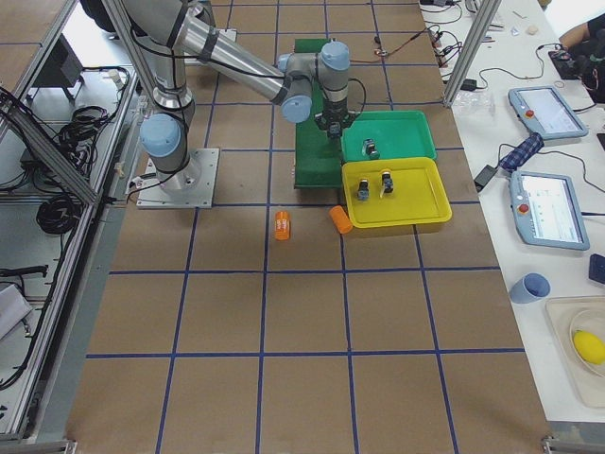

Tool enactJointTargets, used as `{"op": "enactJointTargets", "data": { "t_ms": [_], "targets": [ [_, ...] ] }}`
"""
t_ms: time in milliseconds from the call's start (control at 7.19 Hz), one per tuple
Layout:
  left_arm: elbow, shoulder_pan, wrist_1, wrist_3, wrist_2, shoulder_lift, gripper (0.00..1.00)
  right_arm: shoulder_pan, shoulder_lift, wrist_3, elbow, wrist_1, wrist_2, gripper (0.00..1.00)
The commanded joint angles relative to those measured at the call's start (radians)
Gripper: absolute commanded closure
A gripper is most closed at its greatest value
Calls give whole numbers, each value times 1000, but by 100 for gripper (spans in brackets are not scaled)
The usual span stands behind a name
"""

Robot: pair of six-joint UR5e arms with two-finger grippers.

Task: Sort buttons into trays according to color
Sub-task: 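Place the green button in the green tray with the right gripper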

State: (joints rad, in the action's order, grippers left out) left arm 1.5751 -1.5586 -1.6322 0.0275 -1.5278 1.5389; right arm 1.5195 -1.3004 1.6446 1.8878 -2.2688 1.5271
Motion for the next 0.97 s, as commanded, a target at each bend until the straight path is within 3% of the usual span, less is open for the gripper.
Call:
{"op": "enactJointTargets", "data": {
  "t_ms": [0,139,278,835],
  "targets": [
    [2,2,0,3,0,1,0,7,219,-49,-244,29,-4,100],
    [0,2,0,5,-2,1,0,17,269,-51,-256,28,7,74],
    [-1,5,0,8,-6,1,0,18,263,-49,-254,53,5,1],
    [0,17,-8,8,2,0,0,18,74,-110,-291,266,5,0]
  ]
}}
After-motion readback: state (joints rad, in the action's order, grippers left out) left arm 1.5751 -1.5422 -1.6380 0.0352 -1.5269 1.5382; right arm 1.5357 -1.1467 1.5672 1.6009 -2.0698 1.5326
